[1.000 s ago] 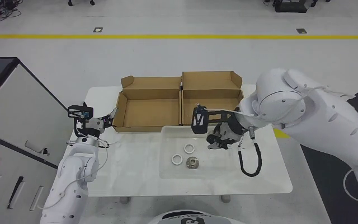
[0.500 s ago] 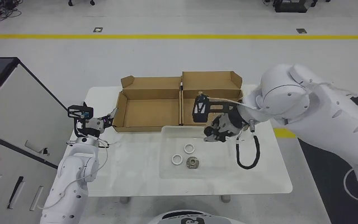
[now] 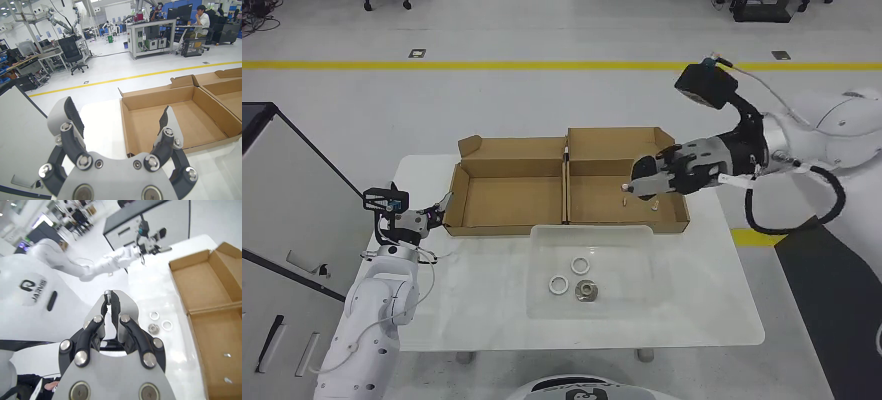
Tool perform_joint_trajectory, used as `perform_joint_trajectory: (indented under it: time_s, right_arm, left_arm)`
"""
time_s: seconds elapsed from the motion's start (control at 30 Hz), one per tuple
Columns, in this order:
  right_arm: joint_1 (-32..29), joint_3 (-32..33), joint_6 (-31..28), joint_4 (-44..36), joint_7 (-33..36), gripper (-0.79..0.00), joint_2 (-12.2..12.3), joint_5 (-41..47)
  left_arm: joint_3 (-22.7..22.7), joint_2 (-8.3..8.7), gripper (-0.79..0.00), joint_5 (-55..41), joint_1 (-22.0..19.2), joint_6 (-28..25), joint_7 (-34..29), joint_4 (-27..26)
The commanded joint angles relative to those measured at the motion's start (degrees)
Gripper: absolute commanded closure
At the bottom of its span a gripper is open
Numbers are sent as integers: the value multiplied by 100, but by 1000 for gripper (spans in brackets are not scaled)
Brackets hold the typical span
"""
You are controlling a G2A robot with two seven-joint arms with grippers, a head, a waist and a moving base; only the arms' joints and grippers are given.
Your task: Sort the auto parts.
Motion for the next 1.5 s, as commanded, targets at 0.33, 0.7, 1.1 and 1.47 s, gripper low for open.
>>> perform_joint_trajectory:
  time_s: [0.33, 0.7, 1.1, 1.47]
  right_arm:
    - [791, -833, -570, 317, -231, 0, -749, 2177]
    - [1361, -1194, -649, 625, -310, 0, -1548, 3628]
    - [1363, -1045, -366, 640, -25, 0, -1994, 3853]
    - [888, -928, -341, 300, -126, 0, -2056, 4193]
  left_arm:
    - [0, 0, -785, 0, 0, 0, 0, 0]
    - [0, 0, -785, 0, 0, 0, 0, 0]
    - [0, 0, -785, 0, 0, 0, 0, 0]
    - [0, 0, -785, 0, 0, 0, 0, 0]
